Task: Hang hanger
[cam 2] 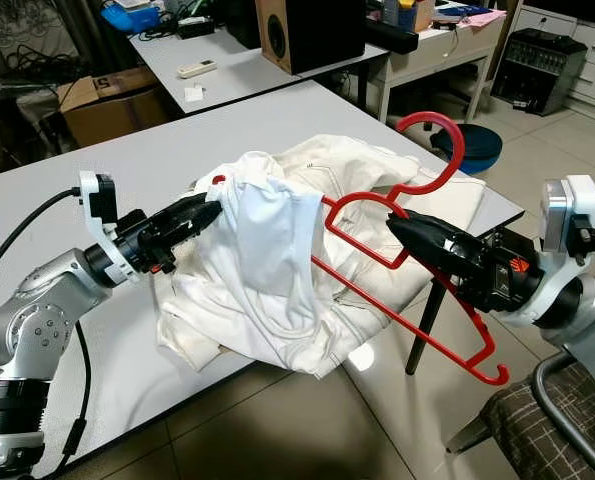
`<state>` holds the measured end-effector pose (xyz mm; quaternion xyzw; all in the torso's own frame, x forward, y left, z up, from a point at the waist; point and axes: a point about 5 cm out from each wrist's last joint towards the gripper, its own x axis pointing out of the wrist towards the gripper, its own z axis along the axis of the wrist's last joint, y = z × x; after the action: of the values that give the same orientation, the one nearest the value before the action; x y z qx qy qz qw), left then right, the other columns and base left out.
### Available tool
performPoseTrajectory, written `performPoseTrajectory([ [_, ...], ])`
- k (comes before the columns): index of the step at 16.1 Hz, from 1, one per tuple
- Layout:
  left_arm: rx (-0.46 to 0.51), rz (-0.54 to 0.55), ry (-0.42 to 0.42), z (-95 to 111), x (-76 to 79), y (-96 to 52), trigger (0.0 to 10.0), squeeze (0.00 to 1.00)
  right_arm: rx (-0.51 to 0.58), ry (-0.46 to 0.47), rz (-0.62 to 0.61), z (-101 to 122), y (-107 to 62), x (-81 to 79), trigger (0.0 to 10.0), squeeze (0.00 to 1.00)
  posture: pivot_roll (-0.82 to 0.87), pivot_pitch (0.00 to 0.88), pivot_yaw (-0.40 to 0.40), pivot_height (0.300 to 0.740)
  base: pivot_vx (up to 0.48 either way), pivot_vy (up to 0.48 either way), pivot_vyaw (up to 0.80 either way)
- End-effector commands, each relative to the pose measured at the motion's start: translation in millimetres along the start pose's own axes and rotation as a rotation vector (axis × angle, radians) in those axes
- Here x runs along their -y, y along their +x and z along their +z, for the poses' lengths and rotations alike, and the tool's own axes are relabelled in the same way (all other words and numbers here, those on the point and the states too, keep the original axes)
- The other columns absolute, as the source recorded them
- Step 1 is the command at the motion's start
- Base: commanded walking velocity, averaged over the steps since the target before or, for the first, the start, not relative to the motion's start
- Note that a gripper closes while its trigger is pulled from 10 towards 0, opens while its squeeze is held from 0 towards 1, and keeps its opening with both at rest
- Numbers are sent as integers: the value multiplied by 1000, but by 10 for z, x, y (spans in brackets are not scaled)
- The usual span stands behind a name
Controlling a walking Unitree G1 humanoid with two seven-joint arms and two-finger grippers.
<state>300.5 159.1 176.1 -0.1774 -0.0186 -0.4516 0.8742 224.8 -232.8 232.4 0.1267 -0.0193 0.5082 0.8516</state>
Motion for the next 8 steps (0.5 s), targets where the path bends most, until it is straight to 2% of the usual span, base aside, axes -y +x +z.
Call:
performPoseTrajectory([
  [1,-5,26,25,34,-34,-37,0,0,2,-22,8,57,15,6,10000,0,-156,0,123,740,0,0,0],
  [5,35,72,36,74,-89,-31,0,0,-7,-24,8,43,12,5,10000,0,-156,0,123,740,0,0,0],
  [8,124,117,43,233,-168,-72,0,0,-23,-25,5,21,6,7,10000,0,-155,0,122,740,0,0,0],
])
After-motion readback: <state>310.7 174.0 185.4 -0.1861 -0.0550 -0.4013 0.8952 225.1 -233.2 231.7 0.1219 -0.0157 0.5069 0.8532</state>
